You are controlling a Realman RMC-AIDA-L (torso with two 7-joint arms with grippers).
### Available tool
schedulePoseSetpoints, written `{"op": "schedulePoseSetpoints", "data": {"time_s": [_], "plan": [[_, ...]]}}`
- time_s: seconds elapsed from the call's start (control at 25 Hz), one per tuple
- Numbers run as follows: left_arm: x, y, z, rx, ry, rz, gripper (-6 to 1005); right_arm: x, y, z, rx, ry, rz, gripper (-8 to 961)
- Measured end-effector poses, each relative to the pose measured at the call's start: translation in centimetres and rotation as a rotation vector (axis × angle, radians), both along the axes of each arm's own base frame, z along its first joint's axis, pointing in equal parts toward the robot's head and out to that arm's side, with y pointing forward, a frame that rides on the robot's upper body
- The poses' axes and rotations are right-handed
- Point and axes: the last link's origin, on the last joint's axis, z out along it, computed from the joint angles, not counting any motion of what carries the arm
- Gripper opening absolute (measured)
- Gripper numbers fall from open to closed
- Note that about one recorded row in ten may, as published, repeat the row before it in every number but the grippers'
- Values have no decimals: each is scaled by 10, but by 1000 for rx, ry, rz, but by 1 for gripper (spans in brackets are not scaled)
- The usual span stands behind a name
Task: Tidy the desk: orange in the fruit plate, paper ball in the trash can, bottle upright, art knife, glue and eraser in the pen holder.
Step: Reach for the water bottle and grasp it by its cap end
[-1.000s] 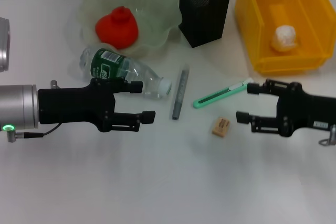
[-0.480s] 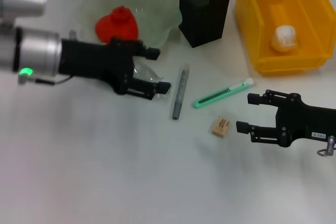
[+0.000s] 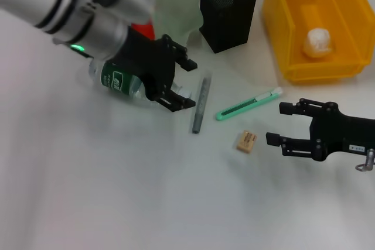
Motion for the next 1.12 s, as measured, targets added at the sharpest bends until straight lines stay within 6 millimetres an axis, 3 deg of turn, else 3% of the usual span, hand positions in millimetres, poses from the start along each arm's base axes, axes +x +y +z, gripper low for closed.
{"op": "schedulePoseSetpoints", "data": {"time_s": [0.16, 0.4, 1.12], "plan": [[8, 5, -23, 29, 200, -150, 804, -1, 2, 1, 9, 3, -1, 786], [5, 7, -41, 49, 307, -228, 752, -2, 3, 1, 14, 8, 0, 786], [-4, 13, -56, 88, 389, -292, 755, -3, 4, 3, 24, 24, -11, 786]]}}
